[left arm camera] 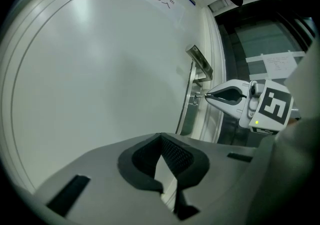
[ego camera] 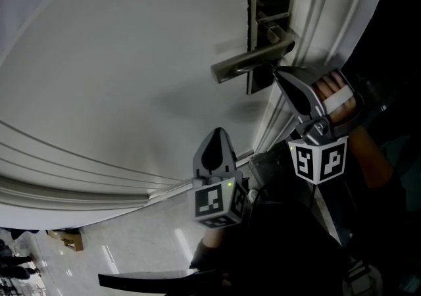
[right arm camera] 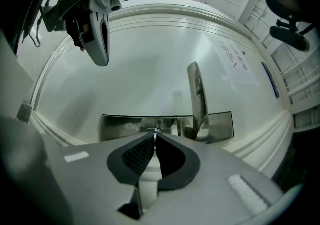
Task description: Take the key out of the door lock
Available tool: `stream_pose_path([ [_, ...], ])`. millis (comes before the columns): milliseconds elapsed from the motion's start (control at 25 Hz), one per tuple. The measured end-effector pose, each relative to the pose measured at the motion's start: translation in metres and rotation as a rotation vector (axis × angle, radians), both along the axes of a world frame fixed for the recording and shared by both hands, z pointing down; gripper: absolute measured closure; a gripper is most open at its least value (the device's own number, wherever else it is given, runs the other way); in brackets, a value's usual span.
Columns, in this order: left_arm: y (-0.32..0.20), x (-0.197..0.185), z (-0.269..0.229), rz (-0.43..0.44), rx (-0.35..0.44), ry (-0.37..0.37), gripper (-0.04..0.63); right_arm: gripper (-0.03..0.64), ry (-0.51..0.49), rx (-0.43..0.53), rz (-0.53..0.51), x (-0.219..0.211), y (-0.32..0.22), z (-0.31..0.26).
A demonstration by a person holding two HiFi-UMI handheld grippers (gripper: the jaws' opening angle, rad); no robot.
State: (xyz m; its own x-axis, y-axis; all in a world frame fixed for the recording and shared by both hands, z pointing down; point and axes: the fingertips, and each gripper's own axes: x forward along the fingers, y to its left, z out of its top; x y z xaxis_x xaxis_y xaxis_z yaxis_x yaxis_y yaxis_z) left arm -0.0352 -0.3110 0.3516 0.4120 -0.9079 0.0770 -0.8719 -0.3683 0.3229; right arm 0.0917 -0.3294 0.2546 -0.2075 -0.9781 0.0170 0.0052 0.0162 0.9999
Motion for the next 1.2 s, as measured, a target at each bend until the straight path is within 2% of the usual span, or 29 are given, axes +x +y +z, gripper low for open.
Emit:
stream_pose_path([
  [680, 0.0036, 0.0037, 0.0022, 0.042, 0.010, -0.009, 0.596, 0.604, -0.009, -0.003, 0.010, -0.0006, 0.0005, 0.0002],
  [1200, -0.0041, -0.0023, -0.0007, 0.008, 0.025, -0.010, 0.597, 0.604, -0.028, -0.003, 0.004, 0.0006, 0.0019, -0.0015],
])
